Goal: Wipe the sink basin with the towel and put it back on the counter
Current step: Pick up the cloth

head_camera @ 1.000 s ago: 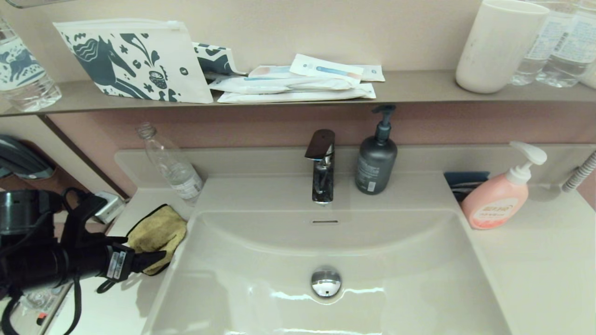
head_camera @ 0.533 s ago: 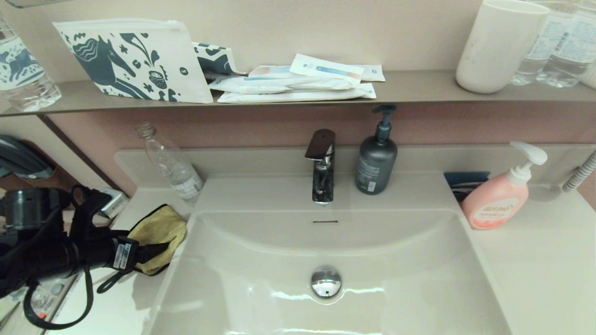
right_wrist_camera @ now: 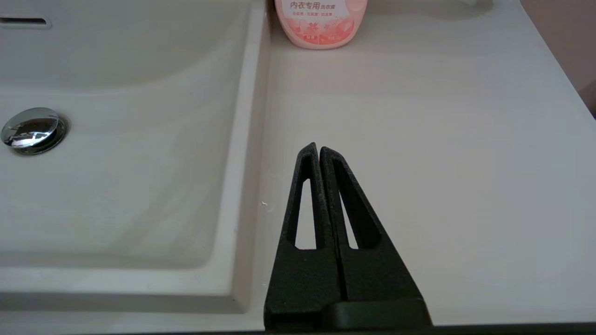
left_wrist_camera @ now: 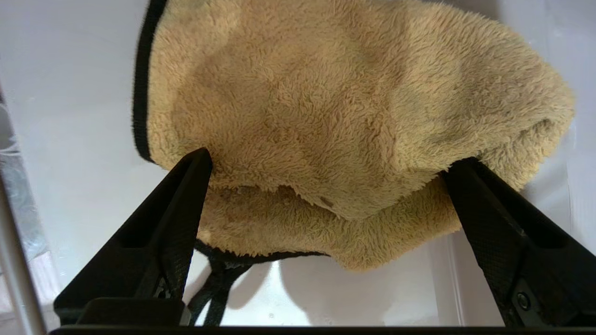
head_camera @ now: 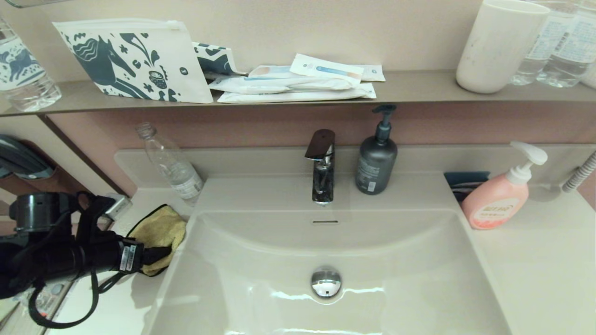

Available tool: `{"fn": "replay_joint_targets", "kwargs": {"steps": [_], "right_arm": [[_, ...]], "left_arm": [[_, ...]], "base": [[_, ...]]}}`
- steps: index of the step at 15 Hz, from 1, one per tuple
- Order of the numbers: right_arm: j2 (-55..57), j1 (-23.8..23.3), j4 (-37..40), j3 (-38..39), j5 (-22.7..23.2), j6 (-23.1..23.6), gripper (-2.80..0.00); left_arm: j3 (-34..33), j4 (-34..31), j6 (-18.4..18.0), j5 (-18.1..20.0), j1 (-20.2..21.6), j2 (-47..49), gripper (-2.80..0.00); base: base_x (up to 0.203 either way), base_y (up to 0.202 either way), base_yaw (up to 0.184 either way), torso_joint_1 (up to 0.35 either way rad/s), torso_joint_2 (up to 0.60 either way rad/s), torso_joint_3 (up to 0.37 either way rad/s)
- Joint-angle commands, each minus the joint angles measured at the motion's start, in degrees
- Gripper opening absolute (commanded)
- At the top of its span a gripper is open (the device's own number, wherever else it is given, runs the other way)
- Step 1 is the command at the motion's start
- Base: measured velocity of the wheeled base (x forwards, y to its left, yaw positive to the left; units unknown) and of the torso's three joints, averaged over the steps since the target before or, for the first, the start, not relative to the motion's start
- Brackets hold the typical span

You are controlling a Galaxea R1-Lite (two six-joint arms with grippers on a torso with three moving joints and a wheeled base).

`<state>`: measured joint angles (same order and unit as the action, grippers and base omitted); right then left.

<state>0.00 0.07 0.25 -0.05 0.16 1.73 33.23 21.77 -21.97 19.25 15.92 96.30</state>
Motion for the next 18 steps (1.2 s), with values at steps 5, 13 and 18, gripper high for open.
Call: {"fn": "replay_joint_targets", "kwargs": {"steps": [5,13,18], "right_arm": [[0.09,0.01,0.02,-0.04,0.02,0.11,-2.80],[0.09,0.01,0.02,0.05,0.02,0.03,-2.80],[0.09,0.01,0.02,-0.04,0.02,0.03,-2.80]], "left_arm": [[0.25,0.38,-0.09,2.35,-0.01,1.71,-2.80],[1.74,0.37,-0.26,2.10,0.32,0.36,-2.80],[1.60,-0.40,-0.44,1.67,3.79,-4.29,-2.80]], "base": [[0.000,0.000,0.000,0.000,0.00,0.000],[0.000,0.000,0.000,0.000,0.00,0.000],[0.000,0.000,0.000,0.000,0.00,0.000]]}}
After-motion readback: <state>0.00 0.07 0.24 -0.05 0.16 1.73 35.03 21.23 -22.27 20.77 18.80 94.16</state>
